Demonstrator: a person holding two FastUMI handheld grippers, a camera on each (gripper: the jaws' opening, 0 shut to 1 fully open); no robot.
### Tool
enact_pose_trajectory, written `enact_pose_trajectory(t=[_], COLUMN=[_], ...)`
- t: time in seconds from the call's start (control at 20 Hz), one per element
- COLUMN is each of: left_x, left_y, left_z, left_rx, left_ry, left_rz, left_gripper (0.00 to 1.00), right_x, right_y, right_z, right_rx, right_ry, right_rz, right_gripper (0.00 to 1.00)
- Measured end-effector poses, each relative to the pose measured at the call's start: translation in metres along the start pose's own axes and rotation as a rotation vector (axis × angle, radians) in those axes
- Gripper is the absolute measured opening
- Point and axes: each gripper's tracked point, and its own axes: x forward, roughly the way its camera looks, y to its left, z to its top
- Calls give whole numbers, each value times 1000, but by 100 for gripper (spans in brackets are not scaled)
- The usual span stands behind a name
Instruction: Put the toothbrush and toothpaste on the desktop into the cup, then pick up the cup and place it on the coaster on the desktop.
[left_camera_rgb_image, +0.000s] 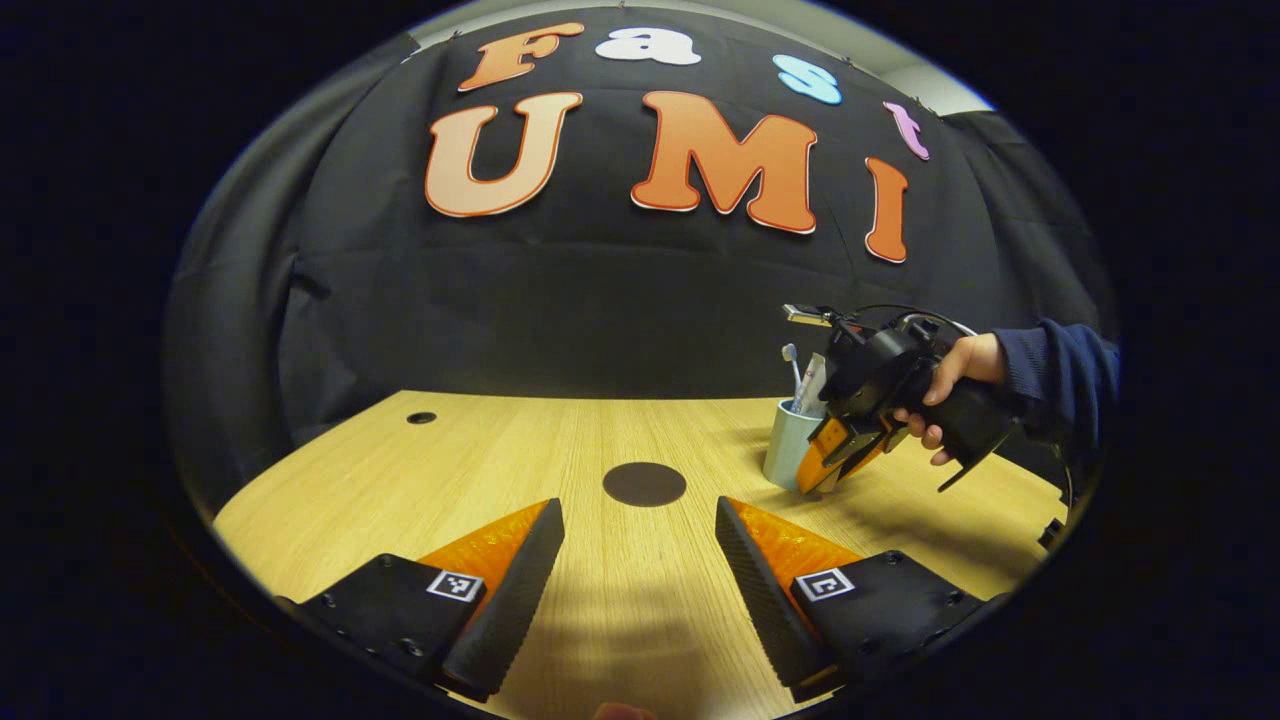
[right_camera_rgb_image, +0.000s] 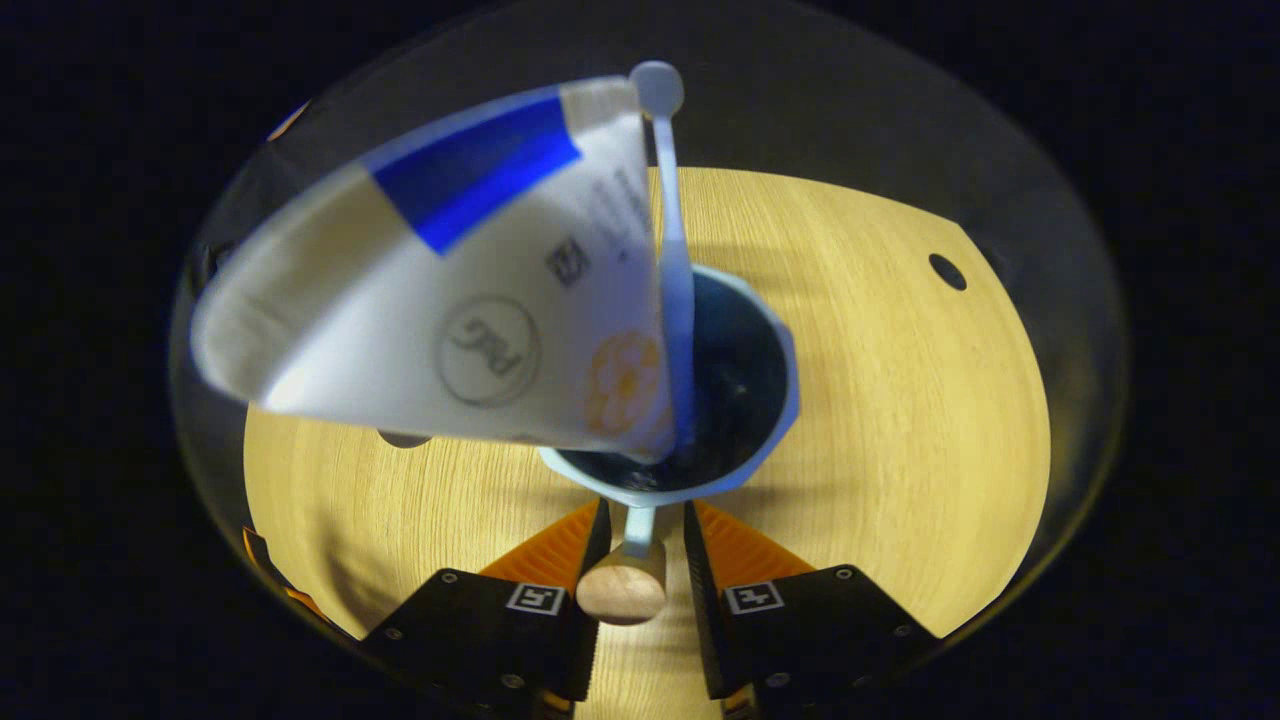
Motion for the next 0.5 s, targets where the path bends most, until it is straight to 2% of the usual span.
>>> enact_pose_trajectory(t=[0.05, 0.15, 0.5], left_x=[2, 0, 1], left_y=[2, 3, 2], left_z=[-3, -3, -3], left_rx=[5, 10, 15], left_ry=[5, 5, 11], left_rz=[6, 8, 9], left_gripper=[98, 98, 97], right_x=[2, 1, -1], right_y=[0, -2, -8], right_z=[1, 3, 10], right_rx=[4, -7, -39], right_ry=[-3, -25, -60], right_rz=[-8, -19, -41], right_gripper=[36, 30, 25])
